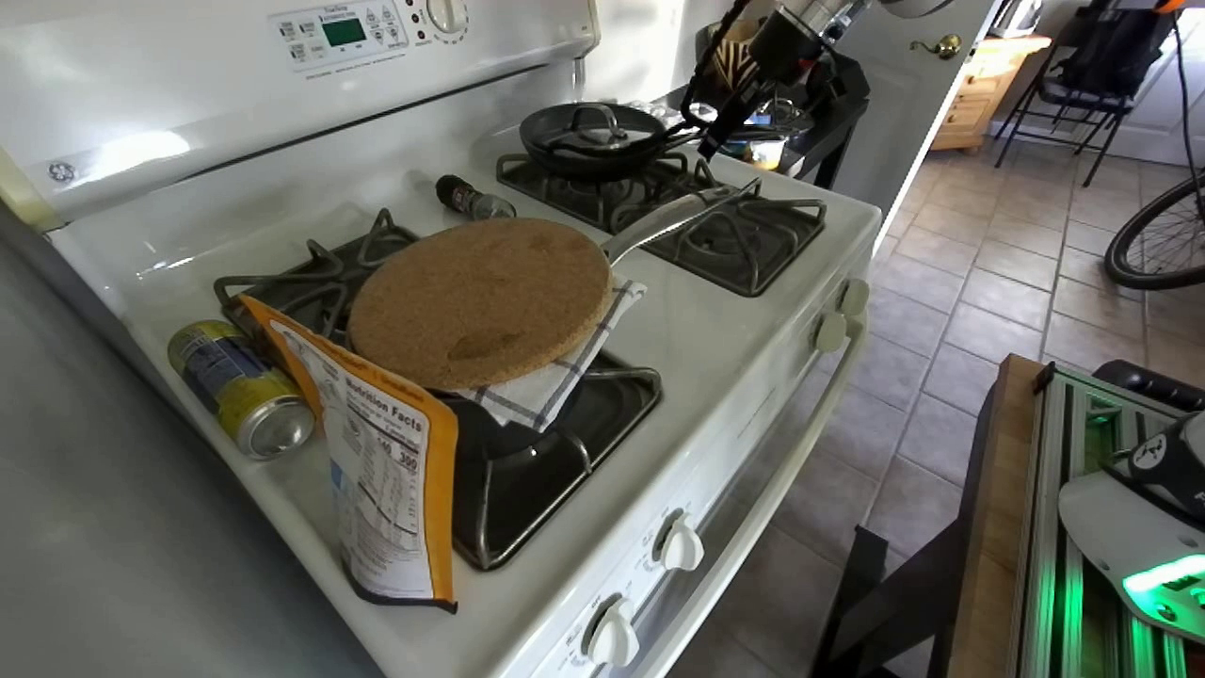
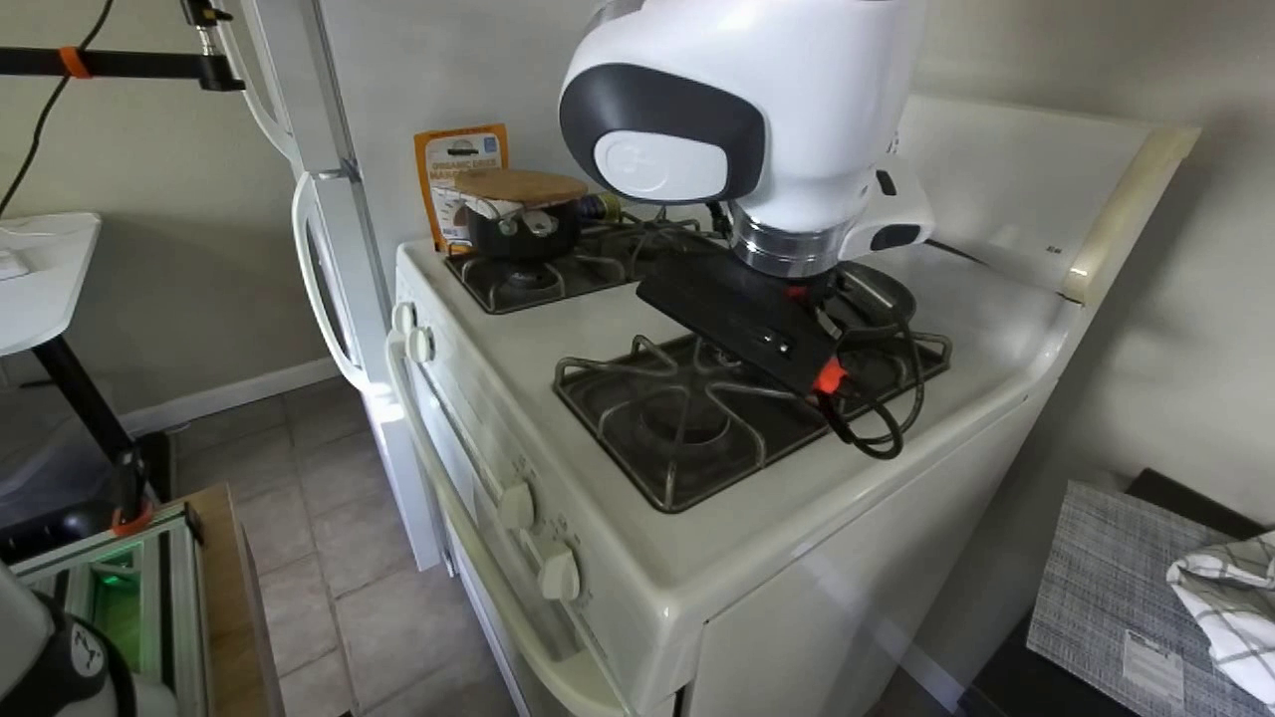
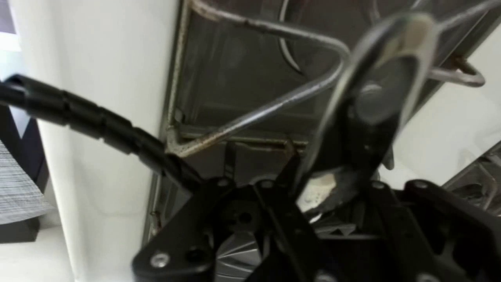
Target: Pick up the gray pan and put it on the top right cooker on the stove
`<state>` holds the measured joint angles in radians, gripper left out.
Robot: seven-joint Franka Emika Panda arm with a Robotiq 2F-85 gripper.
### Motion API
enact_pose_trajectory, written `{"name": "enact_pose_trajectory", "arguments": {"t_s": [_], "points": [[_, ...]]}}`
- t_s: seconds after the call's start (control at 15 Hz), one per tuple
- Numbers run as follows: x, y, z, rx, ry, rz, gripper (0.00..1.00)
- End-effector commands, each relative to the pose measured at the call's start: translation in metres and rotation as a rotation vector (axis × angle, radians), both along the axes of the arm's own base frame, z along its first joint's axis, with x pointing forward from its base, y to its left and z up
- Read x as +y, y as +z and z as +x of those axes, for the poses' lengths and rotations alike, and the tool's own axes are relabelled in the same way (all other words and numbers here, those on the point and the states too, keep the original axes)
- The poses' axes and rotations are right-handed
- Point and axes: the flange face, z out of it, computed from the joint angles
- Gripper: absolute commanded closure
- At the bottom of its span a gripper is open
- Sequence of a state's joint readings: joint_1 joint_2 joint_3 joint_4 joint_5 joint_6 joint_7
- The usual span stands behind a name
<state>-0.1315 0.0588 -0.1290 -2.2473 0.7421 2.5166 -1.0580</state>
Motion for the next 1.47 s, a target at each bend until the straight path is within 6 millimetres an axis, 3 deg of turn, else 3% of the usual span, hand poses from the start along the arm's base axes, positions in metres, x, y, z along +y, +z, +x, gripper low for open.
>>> {"name": "enact_pose_trajectory", "arguments": {"t_s": [0.0,0.07,0.67,1.07,1.4], "points": [[-0.004,0.013,0.000,0.040,-0.059,-0.064,0.69],[-0.003,0.015,0.000,0.053,-0.060,-0.068,0.69],[0.000,0.043,-0.005,0.211,-0.026,-0.042,0.01],[-0.025,0.096,-0.017,0.235,-0.114,-0.179,0.00],[-0.018,0.142,-0.010,0.042,-0.061,-0.223,0.00]]}}
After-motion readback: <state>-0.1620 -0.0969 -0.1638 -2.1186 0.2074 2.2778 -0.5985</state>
